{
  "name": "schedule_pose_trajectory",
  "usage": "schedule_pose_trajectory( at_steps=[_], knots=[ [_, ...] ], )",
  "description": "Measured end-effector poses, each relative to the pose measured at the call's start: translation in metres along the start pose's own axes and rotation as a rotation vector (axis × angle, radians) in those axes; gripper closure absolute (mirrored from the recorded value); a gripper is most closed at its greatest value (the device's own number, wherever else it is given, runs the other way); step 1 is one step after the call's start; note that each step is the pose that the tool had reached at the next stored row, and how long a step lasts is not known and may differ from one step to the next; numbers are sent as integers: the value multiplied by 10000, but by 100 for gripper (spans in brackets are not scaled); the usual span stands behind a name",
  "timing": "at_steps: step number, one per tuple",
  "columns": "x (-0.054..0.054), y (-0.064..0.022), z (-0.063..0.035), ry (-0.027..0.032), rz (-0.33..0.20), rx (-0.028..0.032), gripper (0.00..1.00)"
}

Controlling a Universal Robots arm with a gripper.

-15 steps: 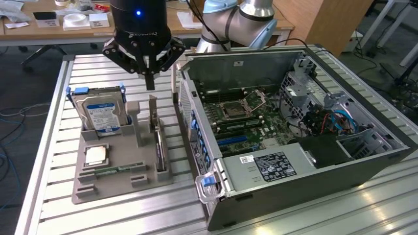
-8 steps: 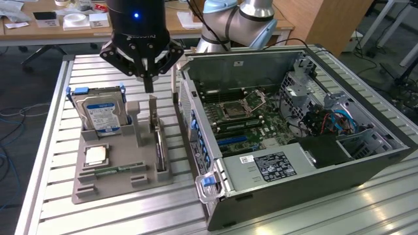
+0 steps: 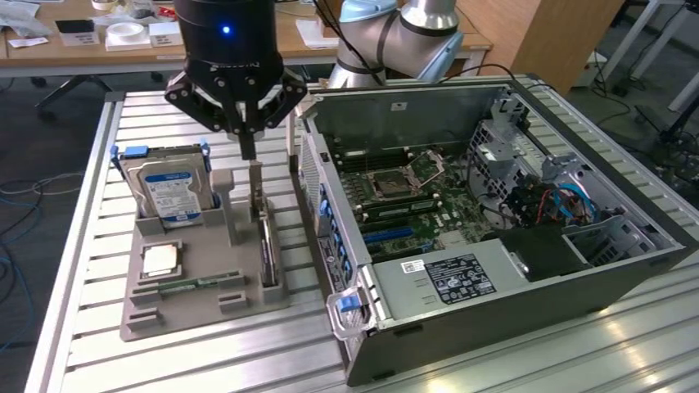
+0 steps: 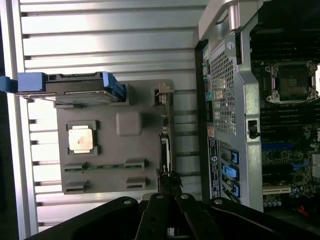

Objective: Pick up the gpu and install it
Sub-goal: 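Reach for the gpu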

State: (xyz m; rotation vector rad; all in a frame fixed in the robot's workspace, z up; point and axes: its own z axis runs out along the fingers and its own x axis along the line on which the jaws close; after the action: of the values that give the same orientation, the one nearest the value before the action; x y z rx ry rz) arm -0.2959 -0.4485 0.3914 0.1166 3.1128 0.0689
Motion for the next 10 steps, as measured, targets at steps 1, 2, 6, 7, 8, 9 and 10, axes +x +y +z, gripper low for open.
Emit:
schedule_pose_trajectory(
  at_steps=[1, 2, 6, 7, 8, 9, 10],
  knots=[
    [-1, -10, 0, 0, -1, 0, 89],
    [-2, -24, -1, 0, -1, 0, 89],
    [-7, -91, -4, 0, -1, -1, 89],
    [-7, -99, -4, 0, -1, 1, 89],
    [-7, -99, -4, 0, 0, 0, 89],
    [-7, -99, -5, 0, 0, 1, 89],
    [-7, -99, -4, 0, 1, 0, 89]
  ],
)
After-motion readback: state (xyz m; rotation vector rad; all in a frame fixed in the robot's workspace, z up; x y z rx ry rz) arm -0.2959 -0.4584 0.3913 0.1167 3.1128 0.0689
